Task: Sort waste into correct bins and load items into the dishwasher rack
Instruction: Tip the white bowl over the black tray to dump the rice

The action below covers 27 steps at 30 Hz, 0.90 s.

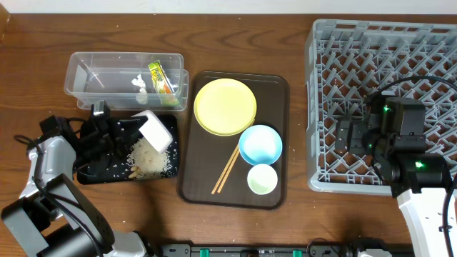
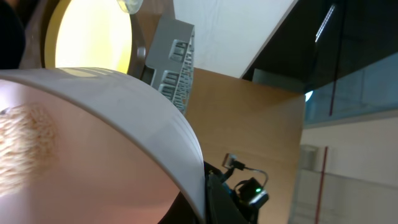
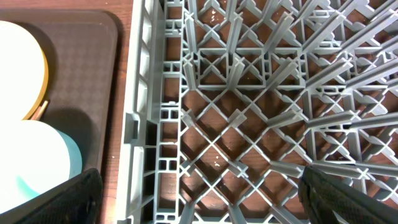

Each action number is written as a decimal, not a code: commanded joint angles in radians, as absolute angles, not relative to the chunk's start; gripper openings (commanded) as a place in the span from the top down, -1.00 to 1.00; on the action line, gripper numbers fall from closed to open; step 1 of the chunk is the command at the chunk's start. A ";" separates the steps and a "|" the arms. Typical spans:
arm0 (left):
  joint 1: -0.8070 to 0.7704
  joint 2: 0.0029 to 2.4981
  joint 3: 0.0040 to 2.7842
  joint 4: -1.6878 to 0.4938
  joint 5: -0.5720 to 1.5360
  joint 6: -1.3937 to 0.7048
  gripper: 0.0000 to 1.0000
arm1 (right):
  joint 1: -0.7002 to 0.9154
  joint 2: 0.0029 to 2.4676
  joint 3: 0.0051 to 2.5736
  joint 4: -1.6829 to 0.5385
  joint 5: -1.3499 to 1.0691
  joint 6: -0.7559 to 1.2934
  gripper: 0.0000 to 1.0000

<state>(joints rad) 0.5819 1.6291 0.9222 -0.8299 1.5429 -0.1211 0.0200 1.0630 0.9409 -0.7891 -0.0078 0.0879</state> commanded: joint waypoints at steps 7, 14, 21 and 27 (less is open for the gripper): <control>0.589 1.636 0.920 -0.832 1.573 -0.275 0.88 | 0.026 1.063 0.959 -0.795 -0.012 0.092 -0.99; 0.589 1.636 0.920 -0.776 1.573 0.025 0.88 | 0.026 1.063 0.959 -0.801 -0.012 0.092 -0.99; 0.589 1.634 0.920 -0.767 1.565 0.328 0.88 | 0.026 1.063 0.959 -0.801 -0.012 0.092 -0.99; 0.591 1.634 0.920 -0.755 1.543 0.224 0.88 | 0.026 1.063 0.959 -0.801 -0.012 0.092 -0.98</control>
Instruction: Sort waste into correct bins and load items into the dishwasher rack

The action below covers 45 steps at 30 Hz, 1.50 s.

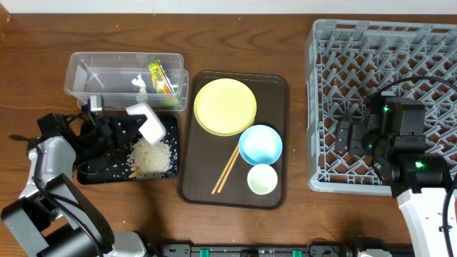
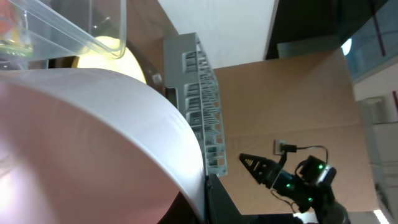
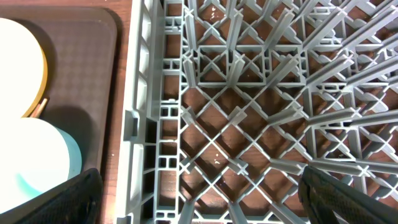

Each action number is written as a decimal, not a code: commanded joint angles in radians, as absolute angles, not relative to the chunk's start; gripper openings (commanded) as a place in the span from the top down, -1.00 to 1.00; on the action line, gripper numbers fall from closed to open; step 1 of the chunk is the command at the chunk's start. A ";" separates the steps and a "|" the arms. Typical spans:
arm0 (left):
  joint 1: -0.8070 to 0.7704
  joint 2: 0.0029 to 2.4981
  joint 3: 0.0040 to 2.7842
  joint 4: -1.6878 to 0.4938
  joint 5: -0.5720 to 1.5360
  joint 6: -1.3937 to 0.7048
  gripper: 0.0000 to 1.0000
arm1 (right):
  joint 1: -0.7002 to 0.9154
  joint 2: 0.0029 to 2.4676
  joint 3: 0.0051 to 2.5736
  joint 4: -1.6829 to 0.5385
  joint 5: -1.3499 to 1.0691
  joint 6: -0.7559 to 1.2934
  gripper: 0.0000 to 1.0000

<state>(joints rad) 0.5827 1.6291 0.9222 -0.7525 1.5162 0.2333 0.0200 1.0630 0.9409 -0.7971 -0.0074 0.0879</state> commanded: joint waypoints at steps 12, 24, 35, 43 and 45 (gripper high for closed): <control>0.589 1.627 0.923 -0.759 1.573 0.059 0.88 | 0.026 1.063 0.959 -0.801 -0.012 0.092 -0.98; 0.505 1.500 0.928 -0.750 1.425 0.036 0.88 | 0.026 1.062 0.959 -0.800 -0.012 0.092 -0.99; 0.057 1.332 0.928 -0.738 0.851 -0.072 0.88 | 0.026 1.063 0.959 -0.789 -0.012 0.092 -0.99; -0.307 1.377 0.928 -0.671 0.411 -0.189 0.88 | 0.026 1.063 0.959 -0.788 -0.012 0.092 -0.99; -0.363 1.398 0.928 -0.651 0.330 -0.222 0.88 | 0.026 1.063 0.959 -0.788 -0.012 0.092 -0.99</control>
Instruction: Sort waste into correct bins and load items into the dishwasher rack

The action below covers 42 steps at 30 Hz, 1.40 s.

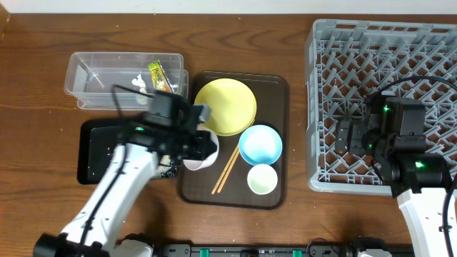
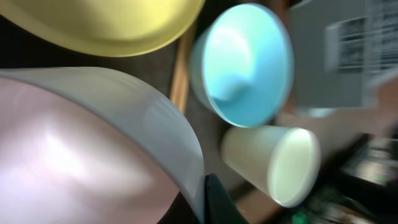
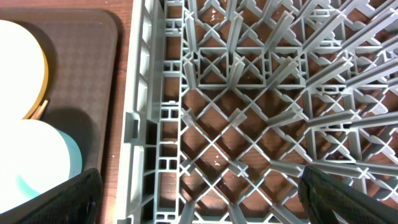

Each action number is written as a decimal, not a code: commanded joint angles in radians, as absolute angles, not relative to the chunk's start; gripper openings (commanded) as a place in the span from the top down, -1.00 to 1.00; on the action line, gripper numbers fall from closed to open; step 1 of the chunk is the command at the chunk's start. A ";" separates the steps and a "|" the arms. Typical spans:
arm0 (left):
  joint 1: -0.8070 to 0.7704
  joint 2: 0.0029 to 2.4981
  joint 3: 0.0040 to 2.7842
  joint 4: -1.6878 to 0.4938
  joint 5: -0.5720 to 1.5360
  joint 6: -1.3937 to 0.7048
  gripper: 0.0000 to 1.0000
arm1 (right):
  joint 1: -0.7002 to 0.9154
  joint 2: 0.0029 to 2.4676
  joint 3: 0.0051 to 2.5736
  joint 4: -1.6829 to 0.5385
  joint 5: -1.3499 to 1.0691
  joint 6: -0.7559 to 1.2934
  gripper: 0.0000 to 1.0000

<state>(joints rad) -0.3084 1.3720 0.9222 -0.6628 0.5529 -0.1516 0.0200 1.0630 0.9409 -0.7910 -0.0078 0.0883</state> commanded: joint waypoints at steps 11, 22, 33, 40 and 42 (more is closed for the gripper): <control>-0.479 1.497 0.930 -0.551 0.268 -0.249 0.49 | 0.026 1.062 0.959 -0.789 -0.012 0.092 -0.98; -0.475 1.362 0.976 -0.599 0.365 -0.249 0.03 | 0.026 1.063 0.959 -0.789 -0.012 0.092 -0.98; -0.624 1.385 0.964 -0.624 0.410 -0.250 0.02 | 0.026 1.063 0.959 -0.789 -0.012 0.093 -0.98; -0.719 1.539 0.964 -0.621 0.407 -0.250 0.04 | 0.026 1.063 0.959 -0.789 -0.012 0.092 -0.99; -0.720 1.571 0.964 -0.622 0.407 -0.250 0.31 | 0.026 1.063 0.959 -0.789 -0.012 0.093 -0.99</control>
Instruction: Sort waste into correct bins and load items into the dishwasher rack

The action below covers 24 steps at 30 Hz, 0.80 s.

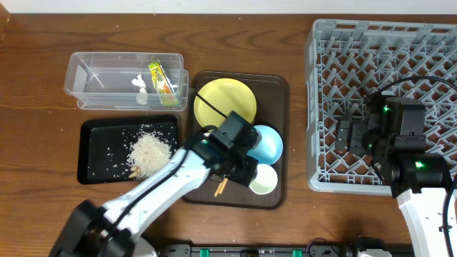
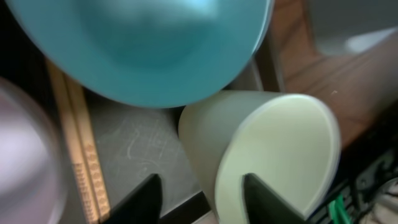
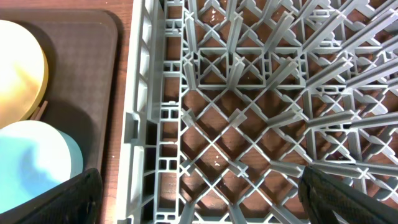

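My left gripper (image 2: pixel 202 196) stands open low over the brown tray (image 1: pixel 275 89), its fingers on either side of the near rim of the pale green cup (image 2: pixel 273 155). Above it lies the blue bowl (image 2: pixel 143 43), and to its left the chopsticks (image 2: pixel 78 155). A pale curved surface at the left edge looks like the white bowl (image 2: pixel 22 155); my arm hides it from overhead. The yellow plate (image 1: pixel 225 103) sits at the tray's far end. Over the grey dishwasher rack (image 1: pixel 385 50) my right gripper (image 3: pixel 199 199) hangs open and holds nothing.
A black tray (image 1: pixel 93 153) at the left holds a heap of rice (image 1: pixel 148 150). Behind it stands a clear bin (image 1: pixel 107 71) with a wrapper and white scraps. My left arm (image 1: pixel 178 178) crosses the brown tray's near left corner.
The left gripper was shut on the white bowl at the brown tray's left edge. Now it is open further right by the green cup, and the bowl lies beside it. The right arm is unchanged.
First the left gripper held the white bowl tipped over the black tray beside a heap of rice. It still held the bowl there a moment later. Then the bowl was at the brown tray's left edge. Now it is let go there.
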Each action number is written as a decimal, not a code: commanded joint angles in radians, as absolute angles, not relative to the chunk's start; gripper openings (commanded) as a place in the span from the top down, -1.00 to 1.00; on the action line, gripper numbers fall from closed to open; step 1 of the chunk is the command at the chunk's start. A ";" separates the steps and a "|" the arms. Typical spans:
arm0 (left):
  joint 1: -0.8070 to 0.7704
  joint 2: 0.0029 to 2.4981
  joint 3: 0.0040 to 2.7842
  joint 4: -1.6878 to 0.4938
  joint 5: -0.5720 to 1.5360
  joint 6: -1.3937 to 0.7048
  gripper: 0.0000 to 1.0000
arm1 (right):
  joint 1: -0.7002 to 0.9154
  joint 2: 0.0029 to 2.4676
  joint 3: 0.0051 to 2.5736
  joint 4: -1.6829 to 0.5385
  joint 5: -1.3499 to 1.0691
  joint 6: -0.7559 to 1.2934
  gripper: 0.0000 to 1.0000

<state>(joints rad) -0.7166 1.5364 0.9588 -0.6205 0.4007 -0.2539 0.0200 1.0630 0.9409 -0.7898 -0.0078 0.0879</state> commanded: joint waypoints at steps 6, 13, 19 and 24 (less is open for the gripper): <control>-0.704 1.570 0.973 -0.616 0.408 -0.280 0.88 | 0.026 1.063 0.959 -0.789 -0.012 0.093 -0.99; -0.608 1.415 0.997 -0.604 0.524 -0.303 0.88 | 0.025 1.063 0.959 -0.770 -0.004 0.093 -0.98; -0.410 1.312 0.997 -0.476 0.565 -0.472 0.88 | 0.026 1.063 0.959 -0.667 -0.109 0.080 -0.99; -0.271 1.369 0.992 -0.210 0.848 -0.662 0.88 | 0.026 1.101 0.959 -0.628 -0.566 -0.102 -0.99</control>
